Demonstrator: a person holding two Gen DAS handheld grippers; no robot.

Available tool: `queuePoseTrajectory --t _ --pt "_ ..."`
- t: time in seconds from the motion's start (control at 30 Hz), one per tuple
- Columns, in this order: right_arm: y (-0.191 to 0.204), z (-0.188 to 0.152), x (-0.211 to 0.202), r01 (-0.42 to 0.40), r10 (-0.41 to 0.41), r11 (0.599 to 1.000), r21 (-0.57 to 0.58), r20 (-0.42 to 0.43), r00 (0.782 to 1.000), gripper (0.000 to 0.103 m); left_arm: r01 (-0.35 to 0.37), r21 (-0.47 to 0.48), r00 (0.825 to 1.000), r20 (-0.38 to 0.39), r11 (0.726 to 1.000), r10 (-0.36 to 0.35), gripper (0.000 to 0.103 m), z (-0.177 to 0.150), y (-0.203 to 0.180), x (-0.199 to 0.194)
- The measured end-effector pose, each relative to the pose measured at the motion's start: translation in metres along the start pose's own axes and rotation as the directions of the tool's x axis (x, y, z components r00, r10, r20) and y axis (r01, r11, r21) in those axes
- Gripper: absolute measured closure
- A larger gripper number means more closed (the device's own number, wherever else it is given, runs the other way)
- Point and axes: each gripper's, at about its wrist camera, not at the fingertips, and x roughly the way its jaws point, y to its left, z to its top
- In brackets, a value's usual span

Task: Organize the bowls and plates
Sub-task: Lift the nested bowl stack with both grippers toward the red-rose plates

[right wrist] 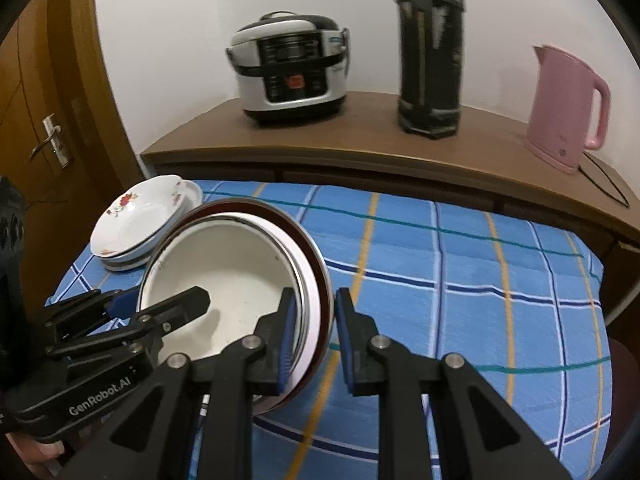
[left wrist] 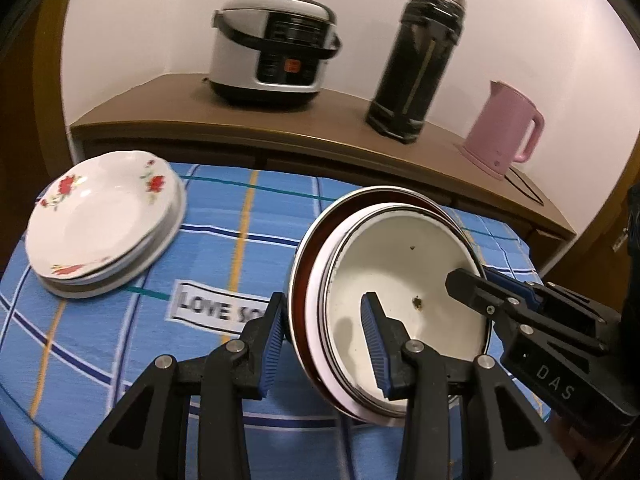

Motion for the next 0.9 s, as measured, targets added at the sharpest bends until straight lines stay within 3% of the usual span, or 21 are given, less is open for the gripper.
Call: queuePoseTrajectory --t 0.9 --pt "0.091 0.042 0.046 -0.111 0.109 0.99 -0.092 -0.021 0.994 0.083 -0.11 -0.094 0.993 0.023 0.989 0.113 0.062 0.026 0.098 -0.025"
